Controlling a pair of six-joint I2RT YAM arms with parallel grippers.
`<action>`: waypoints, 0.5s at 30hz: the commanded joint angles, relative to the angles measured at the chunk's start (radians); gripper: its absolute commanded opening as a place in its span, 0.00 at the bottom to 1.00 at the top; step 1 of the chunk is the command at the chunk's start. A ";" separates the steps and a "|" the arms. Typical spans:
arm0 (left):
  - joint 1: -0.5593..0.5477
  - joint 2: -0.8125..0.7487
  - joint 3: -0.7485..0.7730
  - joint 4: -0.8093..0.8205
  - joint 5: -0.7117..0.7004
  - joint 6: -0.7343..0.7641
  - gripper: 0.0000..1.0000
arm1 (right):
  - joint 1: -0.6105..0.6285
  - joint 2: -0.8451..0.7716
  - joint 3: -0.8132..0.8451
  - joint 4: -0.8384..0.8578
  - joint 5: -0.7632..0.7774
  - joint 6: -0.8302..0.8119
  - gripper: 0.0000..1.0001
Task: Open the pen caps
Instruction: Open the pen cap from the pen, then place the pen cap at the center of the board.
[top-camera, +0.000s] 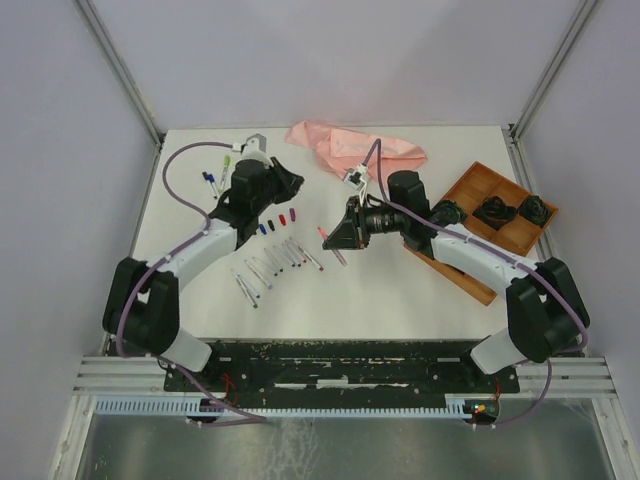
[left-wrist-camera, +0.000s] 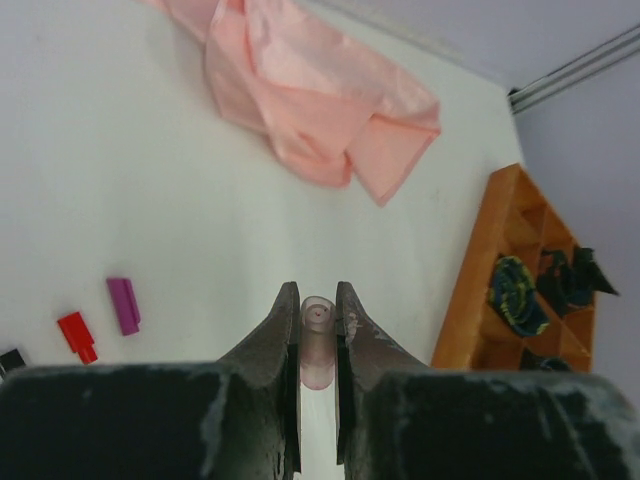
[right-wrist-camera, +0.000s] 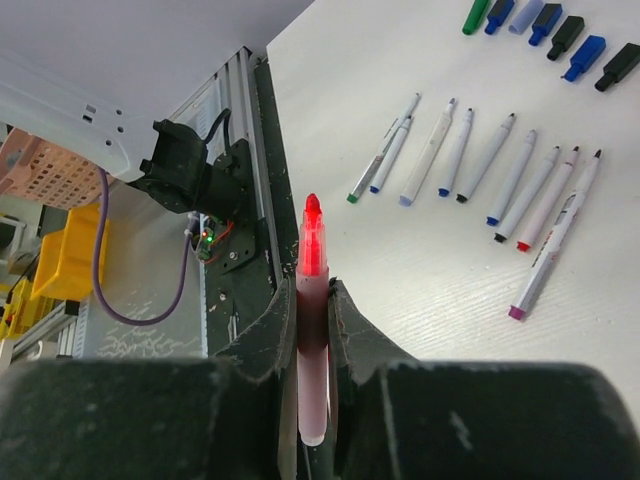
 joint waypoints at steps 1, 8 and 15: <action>0.005 0.140 0.101 -0.141 0.027 -0.029 0.03 | -0.014 0.004 0.057 -0.056 0.033 -0.046 0.00; -0.003 0.345 0.261 -0.317 -0.035 -0.010 0.03 | -0.034 0.021 0.074 -0.087 0.030 -0.051 0.00; -0.040 0.519 0.448 -0.544 -0.150 0.041 0.08 | -0.040 0.021 0.078 -0.093 0.029 -0.051 0.00</action>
